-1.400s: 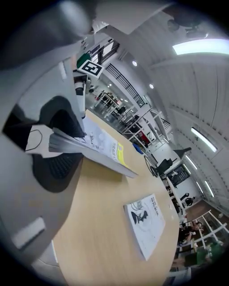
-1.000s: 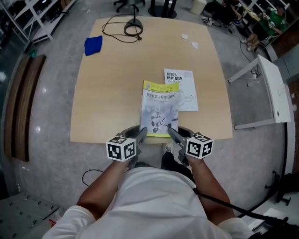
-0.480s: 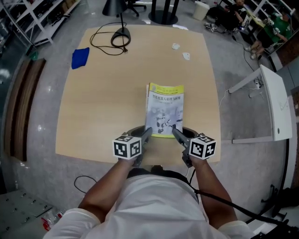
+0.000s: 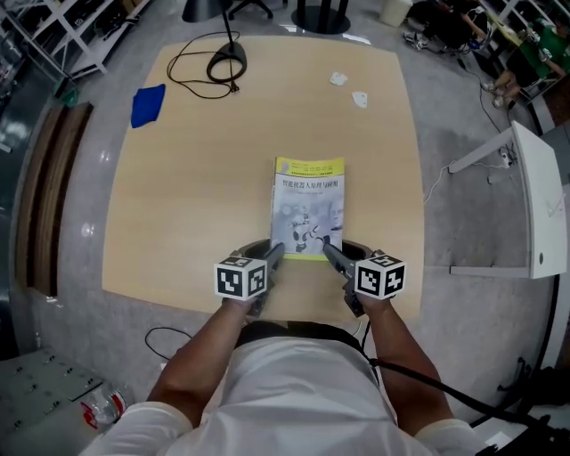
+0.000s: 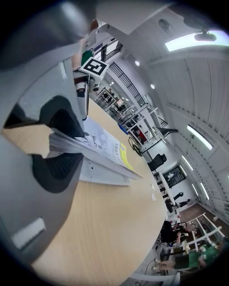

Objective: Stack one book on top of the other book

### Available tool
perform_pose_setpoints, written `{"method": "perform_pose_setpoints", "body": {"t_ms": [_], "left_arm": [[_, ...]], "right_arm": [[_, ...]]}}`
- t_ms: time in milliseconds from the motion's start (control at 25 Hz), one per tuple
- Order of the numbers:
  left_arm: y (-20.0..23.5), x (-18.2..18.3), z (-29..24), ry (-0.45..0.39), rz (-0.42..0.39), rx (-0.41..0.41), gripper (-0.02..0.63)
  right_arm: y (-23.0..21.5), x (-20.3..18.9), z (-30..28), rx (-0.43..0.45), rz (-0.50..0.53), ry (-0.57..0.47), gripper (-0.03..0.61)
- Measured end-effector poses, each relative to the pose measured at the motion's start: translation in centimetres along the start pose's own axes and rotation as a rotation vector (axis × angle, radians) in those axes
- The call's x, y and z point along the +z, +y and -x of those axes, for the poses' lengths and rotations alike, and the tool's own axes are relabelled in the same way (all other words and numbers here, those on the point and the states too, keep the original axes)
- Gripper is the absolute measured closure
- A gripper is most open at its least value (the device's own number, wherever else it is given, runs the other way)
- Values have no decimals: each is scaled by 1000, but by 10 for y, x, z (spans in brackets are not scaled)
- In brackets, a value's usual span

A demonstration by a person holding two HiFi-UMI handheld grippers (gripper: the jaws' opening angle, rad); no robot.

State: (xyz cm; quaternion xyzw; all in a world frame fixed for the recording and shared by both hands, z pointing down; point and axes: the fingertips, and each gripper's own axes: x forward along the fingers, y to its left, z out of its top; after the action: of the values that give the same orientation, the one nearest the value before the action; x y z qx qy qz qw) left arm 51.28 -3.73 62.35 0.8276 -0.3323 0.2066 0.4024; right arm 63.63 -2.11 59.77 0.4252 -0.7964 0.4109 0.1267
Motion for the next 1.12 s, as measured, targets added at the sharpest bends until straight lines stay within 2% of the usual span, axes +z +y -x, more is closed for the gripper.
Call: {"method": "perform_pose_setpoints", "body": {"t_ms": [200, 280, 320, 400, 520, 640, 720, 800, 920, 1120], "left_arm": [[3, -7, 1, 42, -37, -15, 451], [4, -5, 0, 59, -67, -29, 440], [3, -3, 0, 69, -92, -30, 411], [3, -2, 3, 86, -163, -16, 351], [0, -8, 9, 136, -307, 5, 323], [-1, -28, 9, 260, -501, 44, 311], [-1, -41, 2, 326, -579, 69, 312], [0, -44, -6, 358, -607, 91, 313], [4, -40, -15, 384, -577, 113, 324], [5, -43, -18, 431, -569, 86, 327]], "right_arm": [[-6, -12, -1, -22, -32, 62, 448], [-12, -12, 0, -58, 18, 88, 411], [-16, -10, 3, -85, 54, 97, 382], [-20, -9, 12, -129, 121, 108, 364], [-22, -15, 21, -165, 256, 172, 330], [-20, -29, 16, -196, 468, 298, 327], [-18, -35, 10, -214, 577, 364, 322], [-17, -37, 3, -221, 649, 416, 313], [-18, -39, -5, -240, 703, 479, 308], [-20, -40, -8, -235, 690, 477, 298]]}}
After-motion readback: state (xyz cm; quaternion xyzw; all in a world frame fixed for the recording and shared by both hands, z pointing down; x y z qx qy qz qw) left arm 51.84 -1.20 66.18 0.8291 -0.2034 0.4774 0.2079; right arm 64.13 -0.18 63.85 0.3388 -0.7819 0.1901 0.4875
